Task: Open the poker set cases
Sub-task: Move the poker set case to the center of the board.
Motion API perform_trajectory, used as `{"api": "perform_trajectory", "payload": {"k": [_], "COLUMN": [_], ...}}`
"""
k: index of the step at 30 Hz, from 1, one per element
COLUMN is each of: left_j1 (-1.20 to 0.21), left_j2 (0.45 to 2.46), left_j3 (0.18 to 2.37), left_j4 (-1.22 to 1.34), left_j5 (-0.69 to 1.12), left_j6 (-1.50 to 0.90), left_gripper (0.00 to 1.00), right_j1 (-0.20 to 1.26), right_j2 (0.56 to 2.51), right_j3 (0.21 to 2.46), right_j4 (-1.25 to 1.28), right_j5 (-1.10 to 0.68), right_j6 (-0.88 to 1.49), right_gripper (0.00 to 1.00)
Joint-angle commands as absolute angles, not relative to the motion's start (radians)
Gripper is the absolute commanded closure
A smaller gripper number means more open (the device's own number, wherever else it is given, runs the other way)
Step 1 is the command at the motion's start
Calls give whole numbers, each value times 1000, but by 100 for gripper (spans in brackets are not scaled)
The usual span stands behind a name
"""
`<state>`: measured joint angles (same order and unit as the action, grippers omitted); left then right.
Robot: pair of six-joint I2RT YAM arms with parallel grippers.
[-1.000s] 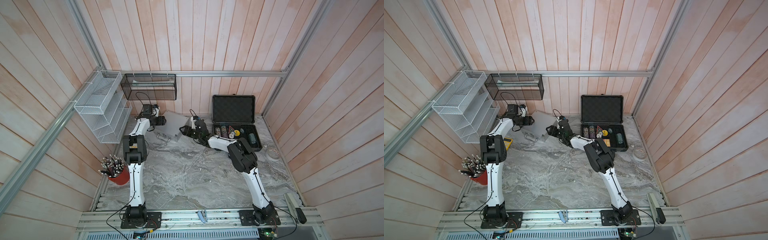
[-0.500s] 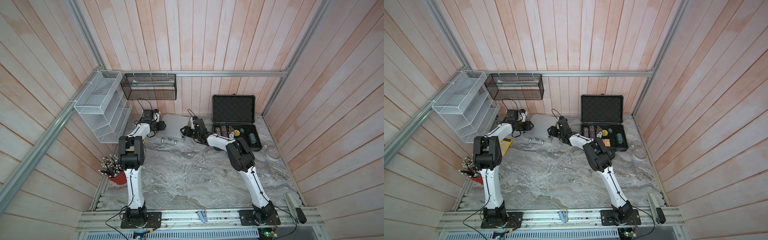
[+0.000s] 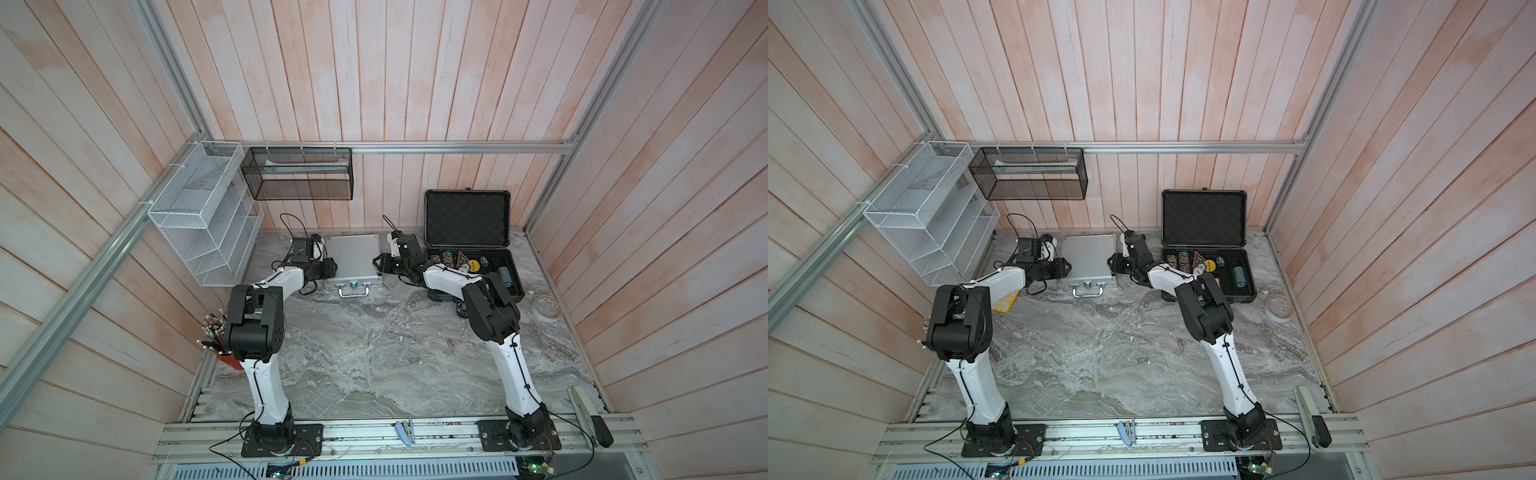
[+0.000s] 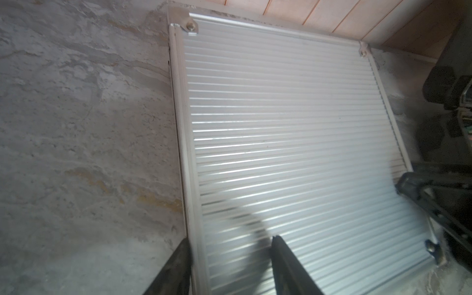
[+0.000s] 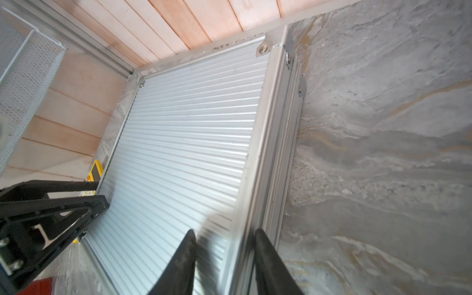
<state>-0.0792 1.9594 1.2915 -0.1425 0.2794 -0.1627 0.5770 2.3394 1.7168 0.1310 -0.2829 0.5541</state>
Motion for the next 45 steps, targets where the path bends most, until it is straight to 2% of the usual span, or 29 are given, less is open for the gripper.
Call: {"api": "perform_trajectory", "payload": {"k": [1, 2, 6, 13, 20, 26, 29, 33, 36, 45], "left_j1": [-127, -128, -133, -161, -225, -264, -268, -269, -266, -260], "left_j2": [1909, 1900, 1873, 1873, 1859, 1870, 1856, 1826, 1806, 1735], "left_j3": [1243, 1234, 1193, 1152, 1114, 1126, 1121, 1109, 1100, 1103], "left_j4": [-125, -123, -89, -79, -43, -22, -14, -18, -32, -50], "left_j5": [358, 355, 359, 362, 352, 360, 351, 303, 262, 171], "left_j6": [-193, -197, -203, -198, -215, -240, -253, -261, -258, -271], "left_gripper": [49, 49, 49, 49, 49, 49, 48, 44, 39, 27], "right_j1": [612, 612, 612, 618, 624, 624, 617, 600, 588, 548], "right_j2": [2296, 2288, 2267, 2214, 2114, 2067, 2053, 2048, 2033, 1895], "right_j3": [1651, 1635, 1575, 1424, 1217, 1130, 1121, 1135, 1147, 1149], "right_j4": [63, 56, 58, 141, 262, 321, 305, 269, 248, 148], "right_j5": [-423, -425, -464, -491, -460, -433, -393, -360, -339, -231], "right_j6": [467, 456, 440, 478, 558, 607, 601, 577, 563, 483], "right_gripper": [63, 68, 71, 72, 72, 72, 70, 60, 56, 51]}}
